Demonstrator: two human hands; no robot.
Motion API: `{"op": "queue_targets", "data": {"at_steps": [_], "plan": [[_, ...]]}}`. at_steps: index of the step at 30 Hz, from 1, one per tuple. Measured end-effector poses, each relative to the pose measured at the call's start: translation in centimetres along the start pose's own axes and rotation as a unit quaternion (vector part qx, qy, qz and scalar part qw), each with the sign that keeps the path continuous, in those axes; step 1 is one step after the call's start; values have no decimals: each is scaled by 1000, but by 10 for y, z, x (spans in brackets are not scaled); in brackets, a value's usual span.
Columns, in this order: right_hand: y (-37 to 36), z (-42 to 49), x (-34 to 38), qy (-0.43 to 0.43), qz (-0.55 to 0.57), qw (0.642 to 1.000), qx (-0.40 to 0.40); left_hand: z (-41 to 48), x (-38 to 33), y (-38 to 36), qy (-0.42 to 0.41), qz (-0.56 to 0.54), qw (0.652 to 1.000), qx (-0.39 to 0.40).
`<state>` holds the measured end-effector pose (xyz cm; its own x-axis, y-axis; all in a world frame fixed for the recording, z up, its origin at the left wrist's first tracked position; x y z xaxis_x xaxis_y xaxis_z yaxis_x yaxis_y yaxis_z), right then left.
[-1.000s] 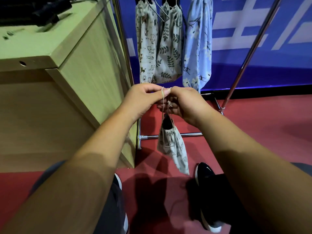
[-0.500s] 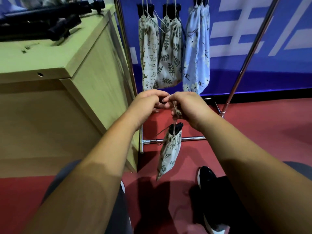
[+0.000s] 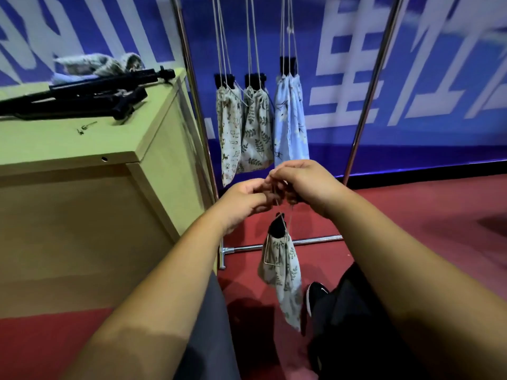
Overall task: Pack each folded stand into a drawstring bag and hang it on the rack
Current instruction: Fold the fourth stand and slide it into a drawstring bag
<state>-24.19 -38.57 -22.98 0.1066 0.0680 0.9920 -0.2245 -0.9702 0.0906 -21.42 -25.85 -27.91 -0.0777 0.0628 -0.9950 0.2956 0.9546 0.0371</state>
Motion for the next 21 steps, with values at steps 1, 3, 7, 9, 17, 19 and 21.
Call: {"op": "queue_targets", "data": {"at_steps": [1,3,7,9,17,19,21], "plan": [[6,-2,6,0,-8,1000,-9,-2,-6,-2,-1,3,1000,-4],[19,-6,22,11,-25,999,-29,-6,-23,-8,-12,27,999,-16],[48,-15,59,54,-106,989,-82,-9,-69,-25,-46,119,991,-51],[63,-19,79,74,-167,977,-115,-9,-92,-37,-42,143,987,-64],[115,-12,152,148,-270,930,-199,11,-163,-79,-29,80,994,-69],[124,-7,166,165,-269,925,-210,21,-177,-83,-31,62,994,-80],[133,4,176,158,-228,936,-217,31,-190,-87,-33,59,994,-86]]}}
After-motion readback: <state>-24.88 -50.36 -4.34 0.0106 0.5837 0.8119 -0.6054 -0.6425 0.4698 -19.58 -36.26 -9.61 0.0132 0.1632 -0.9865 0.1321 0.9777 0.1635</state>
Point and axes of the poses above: each hand's wrist, its own z-axis towards the middle knuckle, its own y-axis out of the back of the hand, x = y × z, the point moved 9 cm from there along z, towards the middle knuckle, and after that the axes turned 14 degrees about -x, right-handed, at the moved point
